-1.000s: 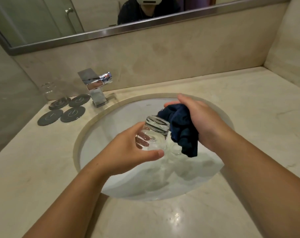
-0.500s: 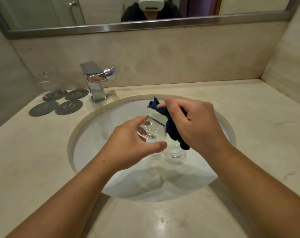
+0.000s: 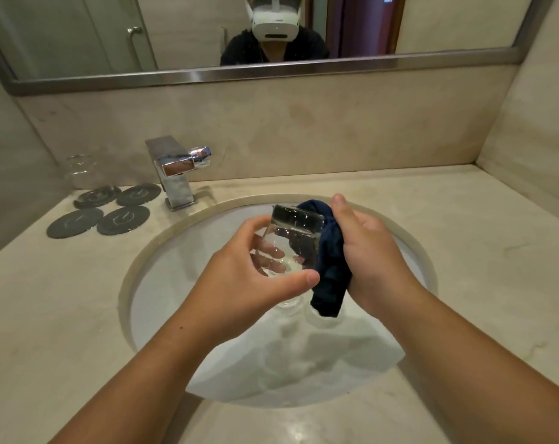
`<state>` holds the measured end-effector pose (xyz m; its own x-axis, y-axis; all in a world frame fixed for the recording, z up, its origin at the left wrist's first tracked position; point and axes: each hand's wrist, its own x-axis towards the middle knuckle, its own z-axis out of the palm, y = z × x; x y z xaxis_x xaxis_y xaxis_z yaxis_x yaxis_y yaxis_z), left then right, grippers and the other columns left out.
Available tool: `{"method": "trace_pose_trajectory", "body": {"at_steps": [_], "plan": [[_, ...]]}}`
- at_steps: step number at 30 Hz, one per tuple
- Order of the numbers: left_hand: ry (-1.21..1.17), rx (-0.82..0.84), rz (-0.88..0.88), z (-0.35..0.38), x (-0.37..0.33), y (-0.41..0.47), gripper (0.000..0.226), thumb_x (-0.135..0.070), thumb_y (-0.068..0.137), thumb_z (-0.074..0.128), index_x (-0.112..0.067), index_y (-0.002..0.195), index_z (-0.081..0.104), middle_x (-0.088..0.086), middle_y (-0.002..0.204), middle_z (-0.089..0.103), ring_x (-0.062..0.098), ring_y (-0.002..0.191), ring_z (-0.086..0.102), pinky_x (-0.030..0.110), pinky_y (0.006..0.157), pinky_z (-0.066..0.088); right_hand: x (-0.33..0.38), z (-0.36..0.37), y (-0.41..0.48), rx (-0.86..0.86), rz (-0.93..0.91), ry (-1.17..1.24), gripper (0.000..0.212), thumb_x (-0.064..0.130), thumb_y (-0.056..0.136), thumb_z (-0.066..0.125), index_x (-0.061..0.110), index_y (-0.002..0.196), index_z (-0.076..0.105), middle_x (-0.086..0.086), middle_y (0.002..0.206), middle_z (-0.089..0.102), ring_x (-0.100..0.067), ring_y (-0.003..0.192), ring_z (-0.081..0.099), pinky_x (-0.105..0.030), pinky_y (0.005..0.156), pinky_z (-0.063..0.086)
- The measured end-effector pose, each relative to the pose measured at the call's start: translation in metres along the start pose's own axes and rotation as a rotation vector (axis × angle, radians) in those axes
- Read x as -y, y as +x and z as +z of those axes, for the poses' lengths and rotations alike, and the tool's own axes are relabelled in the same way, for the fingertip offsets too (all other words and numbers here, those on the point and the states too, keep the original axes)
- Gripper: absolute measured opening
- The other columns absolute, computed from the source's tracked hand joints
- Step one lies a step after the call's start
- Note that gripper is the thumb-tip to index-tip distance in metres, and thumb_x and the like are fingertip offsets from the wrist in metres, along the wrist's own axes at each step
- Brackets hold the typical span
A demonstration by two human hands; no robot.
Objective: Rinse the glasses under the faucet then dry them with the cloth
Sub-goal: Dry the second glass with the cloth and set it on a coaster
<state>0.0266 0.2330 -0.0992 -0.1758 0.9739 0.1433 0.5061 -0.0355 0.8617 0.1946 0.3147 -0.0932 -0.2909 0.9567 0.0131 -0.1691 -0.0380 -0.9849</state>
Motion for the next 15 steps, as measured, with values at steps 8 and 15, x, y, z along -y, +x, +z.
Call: {"method": "trace_pose_trajectory", "body": {"at_steps": [8,15], "plan": [[-0.293,-0.131,-0.105,-0.002,-0.002,0.003,0.071,-0.065,0.064,0.086,-0.055,0.122,0.047,-0.008,0.108,0.079,0.001,0.091,0.077,0.017,0.075,0.057,-0.006,0.012,-0.006,0.117,-0.091,0.039,0.036,0.051,0.099,0.057,0.042,0.130,0.074,0.004,0.123,0.077,-0.021,0.112,0.071,-0.057,0.112,0.050],[-0.541,-0.140,-0.146,0.001,0.001,0.005,0.072,-0.064,0.078,0.078,-0.032,0.138,0.054,-0.005,0.107,0.083,0.017,0.098,0.081,0.038,0.097,0.059,-0.004,0.019,-0.023,0.235,-0.354,-0.281,0.049,0.022,0.111,0.049,0.046,0.154,0.044,0.035,0.130,0.066,0.011,0.105,0.069,-0.005,0.074,0.050]]}}
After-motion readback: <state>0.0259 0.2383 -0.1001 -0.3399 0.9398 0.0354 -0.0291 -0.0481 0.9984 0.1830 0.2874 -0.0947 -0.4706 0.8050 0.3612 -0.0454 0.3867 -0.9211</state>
